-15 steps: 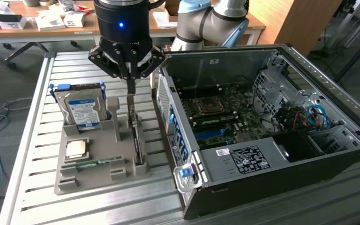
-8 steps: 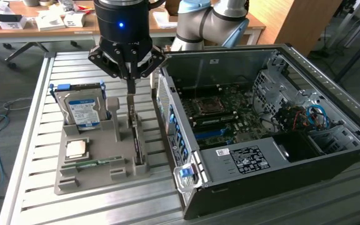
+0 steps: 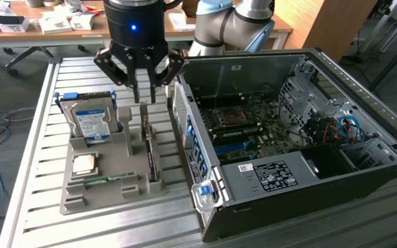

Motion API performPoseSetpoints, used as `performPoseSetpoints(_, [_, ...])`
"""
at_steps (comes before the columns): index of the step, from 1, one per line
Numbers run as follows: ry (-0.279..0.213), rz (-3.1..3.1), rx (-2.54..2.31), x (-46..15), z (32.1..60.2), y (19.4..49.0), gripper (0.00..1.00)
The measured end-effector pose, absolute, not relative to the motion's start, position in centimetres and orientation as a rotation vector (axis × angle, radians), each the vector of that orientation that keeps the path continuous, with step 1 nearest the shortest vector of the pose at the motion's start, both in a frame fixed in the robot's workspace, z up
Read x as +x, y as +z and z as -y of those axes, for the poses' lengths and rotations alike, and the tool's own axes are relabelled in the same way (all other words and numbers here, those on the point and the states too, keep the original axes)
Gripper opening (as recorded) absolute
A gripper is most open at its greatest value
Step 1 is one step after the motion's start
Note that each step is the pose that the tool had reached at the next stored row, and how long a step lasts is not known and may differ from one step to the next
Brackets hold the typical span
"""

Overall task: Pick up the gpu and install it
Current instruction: 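Pick up the gpu and move the gpu toward the slot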

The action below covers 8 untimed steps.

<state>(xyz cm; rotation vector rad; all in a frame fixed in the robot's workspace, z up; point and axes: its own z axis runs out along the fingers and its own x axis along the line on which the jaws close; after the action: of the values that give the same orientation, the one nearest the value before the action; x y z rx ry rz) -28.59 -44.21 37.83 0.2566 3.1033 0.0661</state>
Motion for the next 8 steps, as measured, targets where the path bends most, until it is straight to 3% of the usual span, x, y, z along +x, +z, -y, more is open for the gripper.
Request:
performPoseSetpoints(3, [0.066,-3.103,0.257,-28.59,44.21,37.84,0.42])
performPoseSetpoints(8, [0.067,-3.103,0.256,-28.59,44.21,37.78,0.42])
